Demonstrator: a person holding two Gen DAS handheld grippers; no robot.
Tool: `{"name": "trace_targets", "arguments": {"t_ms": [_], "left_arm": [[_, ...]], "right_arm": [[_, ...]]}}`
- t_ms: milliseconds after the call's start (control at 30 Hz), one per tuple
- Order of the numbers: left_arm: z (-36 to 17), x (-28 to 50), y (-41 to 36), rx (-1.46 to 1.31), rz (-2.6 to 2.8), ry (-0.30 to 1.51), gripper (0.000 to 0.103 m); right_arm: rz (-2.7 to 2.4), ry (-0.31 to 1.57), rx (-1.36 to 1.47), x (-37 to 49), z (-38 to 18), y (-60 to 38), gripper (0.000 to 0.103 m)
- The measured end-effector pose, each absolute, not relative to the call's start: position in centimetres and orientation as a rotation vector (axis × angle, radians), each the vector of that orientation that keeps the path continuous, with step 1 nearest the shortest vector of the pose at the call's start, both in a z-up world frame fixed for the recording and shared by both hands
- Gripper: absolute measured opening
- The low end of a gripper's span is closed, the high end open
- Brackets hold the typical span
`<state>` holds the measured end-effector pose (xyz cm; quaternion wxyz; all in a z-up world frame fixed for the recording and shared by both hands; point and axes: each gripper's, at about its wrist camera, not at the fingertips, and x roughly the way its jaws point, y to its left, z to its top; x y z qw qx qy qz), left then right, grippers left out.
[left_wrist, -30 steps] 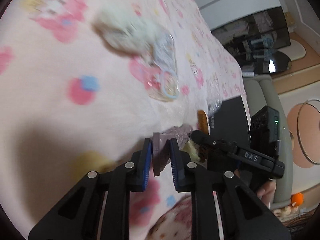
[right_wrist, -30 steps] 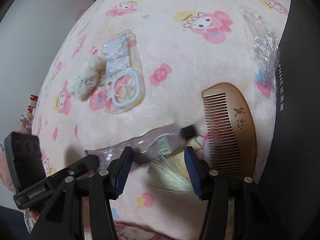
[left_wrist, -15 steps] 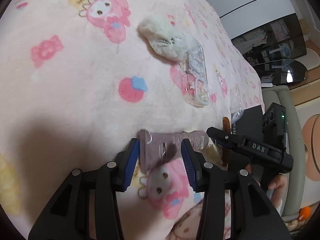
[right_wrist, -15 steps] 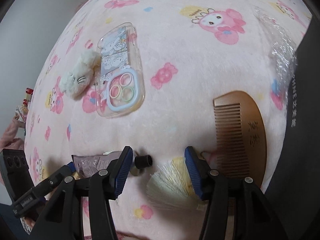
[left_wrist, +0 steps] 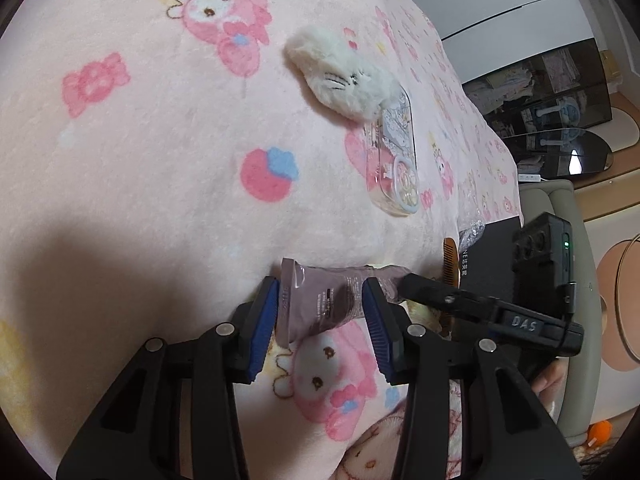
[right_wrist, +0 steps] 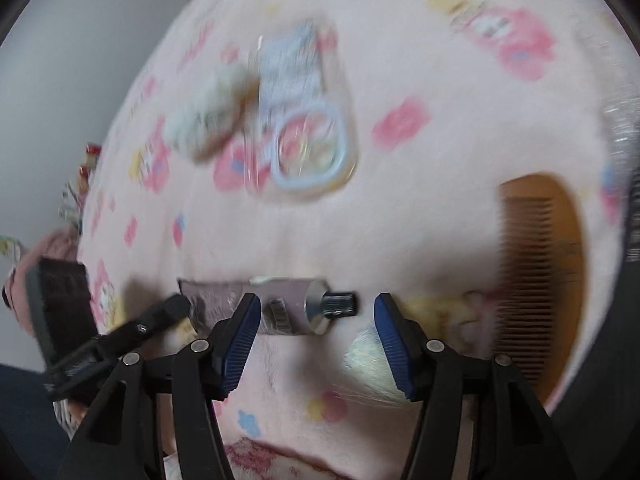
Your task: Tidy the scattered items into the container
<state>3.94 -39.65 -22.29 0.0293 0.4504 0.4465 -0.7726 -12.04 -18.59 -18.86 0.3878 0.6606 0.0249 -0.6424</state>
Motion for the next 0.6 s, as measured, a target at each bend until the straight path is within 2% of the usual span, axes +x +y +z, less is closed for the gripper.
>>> {"name": "trace_targets", "arguments": {"t_ms": [300, 400, 600], "left_arm": [[-20.7, 3.9, -38.8, 1.393, -2.381, 1.376, 0.046], [-18.6, 4.3, -38.0, 1.379, -2.420, 1.333, 0.046], [-13.6, 5.5, -35.3, 1.351, -2.506, 1.315, 0.046]], "right_arm": [[-1.648, 0.054, 1.610, -9.5, -17.2, -19.1, 0.055], [-1.671, 0.018, 1.565, -9.6, -16.3, -19.2, 0.055], [-1.737, -0.024, 1.457, -7.9, -11.1, -15.8, 0.055]]}}
